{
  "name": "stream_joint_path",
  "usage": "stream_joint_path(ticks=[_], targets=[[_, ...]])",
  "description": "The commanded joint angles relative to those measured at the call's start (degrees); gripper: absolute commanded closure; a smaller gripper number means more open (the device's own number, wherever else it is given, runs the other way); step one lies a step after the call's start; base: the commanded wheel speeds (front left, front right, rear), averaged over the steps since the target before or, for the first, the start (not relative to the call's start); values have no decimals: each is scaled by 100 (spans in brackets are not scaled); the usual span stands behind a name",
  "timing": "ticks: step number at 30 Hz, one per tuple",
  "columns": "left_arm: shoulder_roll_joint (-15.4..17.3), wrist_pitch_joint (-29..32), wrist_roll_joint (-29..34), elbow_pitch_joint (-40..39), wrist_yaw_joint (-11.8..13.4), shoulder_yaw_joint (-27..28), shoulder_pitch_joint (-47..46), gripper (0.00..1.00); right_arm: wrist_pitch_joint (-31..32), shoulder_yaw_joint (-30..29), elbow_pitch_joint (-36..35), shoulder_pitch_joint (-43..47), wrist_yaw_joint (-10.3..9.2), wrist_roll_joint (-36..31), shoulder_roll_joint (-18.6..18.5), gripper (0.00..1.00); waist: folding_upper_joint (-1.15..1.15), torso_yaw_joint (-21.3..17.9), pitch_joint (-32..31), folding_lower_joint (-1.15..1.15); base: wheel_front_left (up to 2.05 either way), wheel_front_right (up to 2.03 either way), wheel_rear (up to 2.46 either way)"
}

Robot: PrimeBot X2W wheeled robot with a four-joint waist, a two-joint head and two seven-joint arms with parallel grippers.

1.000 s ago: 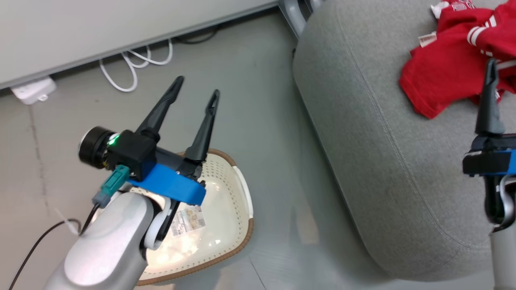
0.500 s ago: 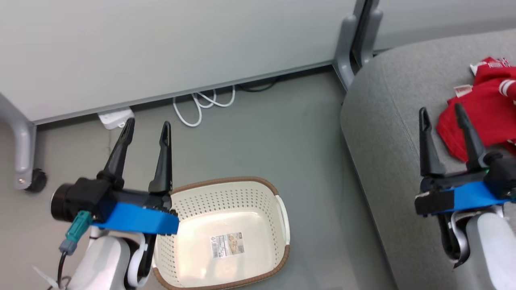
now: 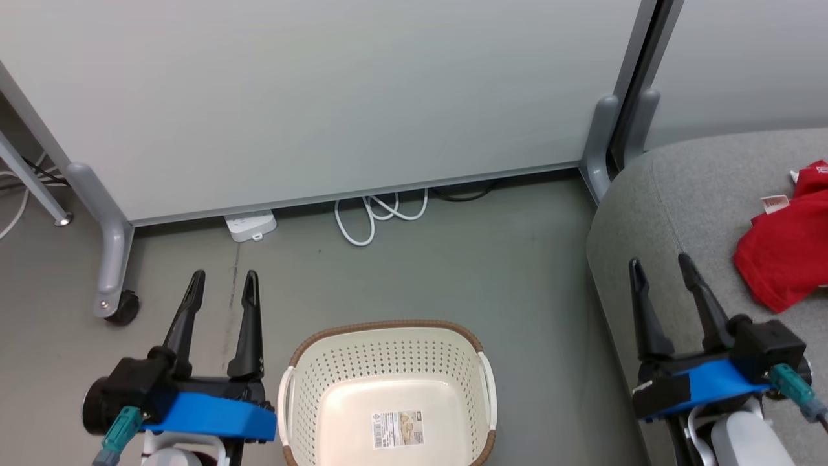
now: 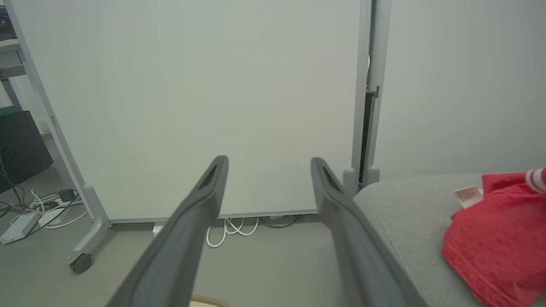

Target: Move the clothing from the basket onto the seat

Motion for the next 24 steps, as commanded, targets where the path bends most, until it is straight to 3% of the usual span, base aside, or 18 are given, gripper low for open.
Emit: stream_joint_path(ticks=[1, 24], targets=[[-18, -14, 42, 32, -44, 74, 99, 0, -3, 9, 29, 143, -4, 40, 29, 0, 0, 50, -84, 0, 0, 0, 0], [-224, -14, 198, 350, -337, 450, 554, 0, -3, -94, 184, 846, -4, 41, 371, 0, 0, 107, -461, 0, 0, 0, 0]])
